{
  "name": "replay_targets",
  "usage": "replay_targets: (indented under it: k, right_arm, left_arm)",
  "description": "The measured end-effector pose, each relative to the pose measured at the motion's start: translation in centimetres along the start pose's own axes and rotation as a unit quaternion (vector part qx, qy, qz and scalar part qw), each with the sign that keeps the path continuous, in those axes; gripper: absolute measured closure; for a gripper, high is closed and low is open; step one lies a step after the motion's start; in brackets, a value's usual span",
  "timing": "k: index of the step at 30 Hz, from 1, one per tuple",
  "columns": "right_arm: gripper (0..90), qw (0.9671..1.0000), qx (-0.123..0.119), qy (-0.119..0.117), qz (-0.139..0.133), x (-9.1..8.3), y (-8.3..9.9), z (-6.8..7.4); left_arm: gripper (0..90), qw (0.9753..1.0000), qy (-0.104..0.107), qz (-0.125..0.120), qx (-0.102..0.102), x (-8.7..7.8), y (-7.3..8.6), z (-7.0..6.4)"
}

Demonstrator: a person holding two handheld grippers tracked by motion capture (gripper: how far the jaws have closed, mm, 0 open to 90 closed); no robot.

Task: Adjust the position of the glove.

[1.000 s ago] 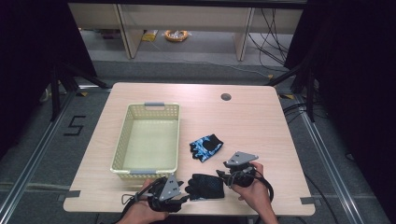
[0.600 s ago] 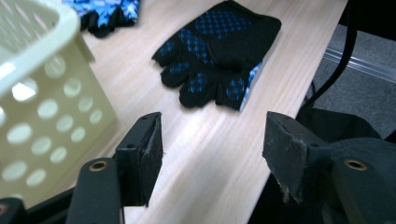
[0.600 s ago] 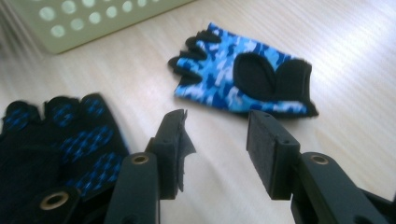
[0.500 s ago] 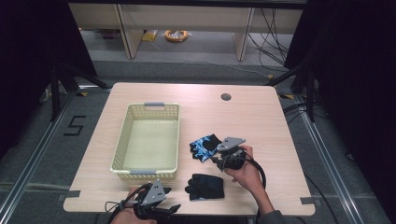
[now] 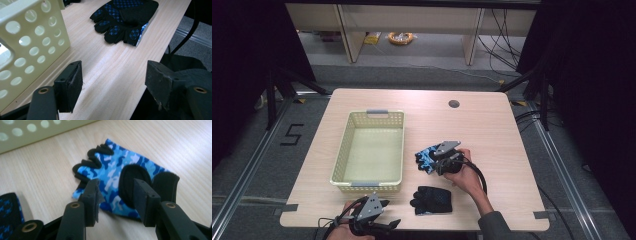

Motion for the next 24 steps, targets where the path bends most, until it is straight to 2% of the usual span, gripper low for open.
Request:
replay_targets:
  k: [1,2,3,4,6,7,8,10,11,12,14,15,16,17,18,19,20,21,22,24]
  right_arm:
    - [58.1,1.0000,0.004,-0.001,-0.005,0.3,-0.2,-0.1]
    - [58.1,1.0000,0.001,0.000,0.001,0.4,-0.3,-0.3]
    - [58.4,0.9999,0.011,-0.002,0.009,0.5,-0.3,-0.2]
    - [59.5,0.9998,0.010,-0.010,0.011,0.7,-0.2,-0.3]
    - [60.6,0.9997,0.015,-0.011,0.018,0.9,-0.1,-0.2]
    - [65.3,0.9996,0.020,-0.011,0.020,1.1,0.1,-0.2]
    - [68.1,0.9994,0.026,-0.013,0.019,1.1,0.1,-0.2]
    - [73.8,0.9992,0.032,-0.017,0.015,1.0,0.2,0.0]
    - [76.0,0.9994,0.025,-0.021,0.013,1.0,0.3,0.0]
    - [79.7,0.9995,0.021,-0.022,0.006,1.0,0.4,-0.1]
    - [82.7,0.9993,0.025,-0.028,0.010,0.9,0.4,-0.3]
    - [86.3,0.9989,0.039,-0.026,-0.003,0.9,0.4,-0.2]
    - [86.8,0.9989,0.040,-0.021,-0.009,0.9,0.4,-0.3]
    - [87.4,0.9987,0.047,-0.019,-0.002,0.7,0.3,-0.2]
    - [87.8,0.9987,0.045,-0.015,-0.015,0.8,0.2,-0.1]
    - [87.8,0.9987,0.045,-0.015,-0.015,0.8,0.2,-0.1]
    - [88.0,0.9984,0.050,-0.011,-0.023,0.4,-0.2,0.2]
    - [88.0,0.9987,0.046,-0.008,-0.021,0.1,-0.4,0.3]
    - [88.1,0.9986,0.043,0.000,-0.030,-0.1,-0.6,0.4]
    - [88.1,0.9985,0.044,-0.003,-0.033,-0.5,-0.7,0.6]
  left_arm:
    - [29.6,0.9998,0.011,0.013,0.005,-0.1,0.0,0.0]
    - [29.7,0.9999,0.010,0.006,0.009,-0.1,-0.1,0.0]
    - [29.6,0.9999,0.010,0.006,0.009,-0.1,-0.1,0.0]
    - [29.6,0.9998,0.002,0.005,0.020,0.0,0.0,0.1]
    - [29.6,0.9999,0.001,0.005,0.013,0.0,0.0,0.1]
    - [29.6,1.0000,0.005,0.000,-0.008,0.0,0.0,-0.1]
    - [29.6,0.9999,0.004,-0.004,-0.012,0.1,0.1,-0.2]
    - [29.6,1.0000,0.003,-0.005,0.001,0.1,0.0,0.0]
    - [29.6,0.9999,0.000,0.005,0.013,0.0,0.0,0.1]
    - [29.7,1.0000,0.000,0.005,-0.001,0.1,0.1,0.0]
    - [29.8,1.0000,0.003,0.005,-0.001,0.1,0.1,-0.1]
    - [29.9,1.0000,0.001,0.002,0.008,0.1,0.1,0.0]
    - [29.9,1.0000,0.000,0.002,0.006,0.1,0.1,0.0]
    - [30.0,0.9999,0.007,0.008,-0.005,0.1,0.1,-0.1]
    - [30.0,0.9999,-0.003,0.005,0.009,0.1,0.0,0.2]
    - [30.1,0.9999,-0.003,0.005,0.009,0.1,0.0,0.2]
    - [30.1,1.0000,-0.003,0.003,-0.006,0.1,0.1,0.1]
    - [30.1,1.0000,-0.003,0.004,0.001,0.1,0.1,0.2]
    - [30.1,1.0000,-0.005,0.008,-0.002,0.1,0.1,0.3]
    - [30.1,1.0000,-0.006,0.005,-0.002,0.1,0.1,0.3]
Point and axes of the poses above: each handheld gripper's, and its own axes: x roughly forward along the jaws, y roughly out of its underside, z roughly to its left, the point moved 2 cm from there along x, roughly forward along the jaws, and after that the axes turned 8 degrees about -y, right-handed, at the moved point
